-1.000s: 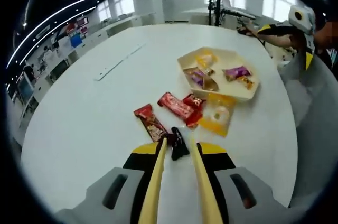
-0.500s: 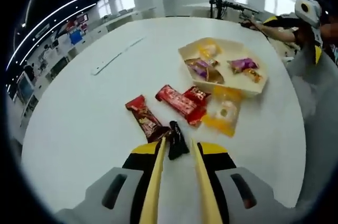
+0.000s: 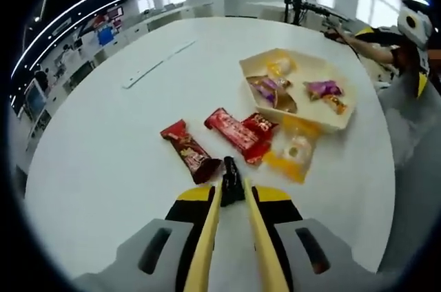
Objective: Place the target food into the container with the food tongs after gripping and lifting it, then release it inside without dropping or visibly crushing the food.
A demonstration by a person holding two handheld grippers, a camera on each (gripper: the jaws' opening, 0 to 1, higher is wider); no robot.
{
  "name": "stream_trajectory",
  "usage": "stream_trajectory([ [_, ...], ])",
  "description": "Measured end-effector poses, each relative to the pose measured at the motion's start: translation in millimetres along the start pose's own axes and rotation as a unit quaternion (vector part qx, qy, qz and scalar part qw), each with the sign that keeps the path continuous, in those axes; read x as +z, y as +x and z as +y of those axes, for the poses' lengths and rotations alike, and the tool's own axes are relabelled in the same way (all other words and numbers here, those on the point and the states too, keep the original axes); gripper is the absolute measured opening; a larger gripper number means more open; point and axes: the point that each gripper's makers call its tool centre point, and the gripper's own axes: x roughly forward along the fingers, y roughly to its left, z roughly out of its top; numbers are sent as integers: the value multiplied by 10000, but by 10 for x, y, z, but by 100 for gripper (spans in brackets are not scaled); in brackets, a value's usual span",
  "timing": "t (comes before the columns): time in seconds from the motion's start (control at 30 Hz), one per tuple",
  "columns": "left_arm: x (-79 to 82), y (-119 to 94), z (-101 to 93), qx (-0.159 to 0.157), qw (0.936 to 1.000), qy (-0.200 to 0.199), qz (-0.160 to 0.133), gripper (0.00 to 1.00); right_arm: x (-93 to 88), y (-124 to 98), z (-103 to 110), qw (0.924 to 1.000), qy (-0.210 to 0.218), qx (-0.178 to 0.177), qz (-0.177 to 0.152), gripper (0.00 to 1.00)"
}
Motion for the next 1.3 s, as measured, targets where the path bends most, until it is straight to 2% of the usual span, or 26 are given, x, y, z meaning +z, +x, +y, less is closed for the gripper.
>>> stream_trajectory([
  [0.33, 34, -143, 0, -117, 9999, -61, -86, 17, 1, 4, 8, 10000, -36, 17, 1, 98],
  [0.6, 211, -322, -3, -174, 9994, -18, -313, 17, 7, 0, 18, 10000, -57, 28, 0, 98],
  [0.8, 253, -390, 46, -128, 9992, 3, -377, 17, 14, 1, 21, 10000, -71, 40, -28, 98],
  [0.93, 161, -376, 25, -121, 9993, -77, -348, 17, 19, -1, 29, 9999, -92, 49, -36, 98],
  [1.07, -53, -307, -96, -284, 9994, -157, -87, 18, 18, -3, 31, 9999, -85, 48, -36, 98],
  [1.13, -178, -263, -103, -266, 9995, -124, 92, 18, 14, -1, 31, 9999, -94, 47, -24, 98],
  [1.3, -264, -218, -145, -385, 9988, -141, 268, 21, 7, 0, 32, 10000, -83, 48, -8, 98],
])
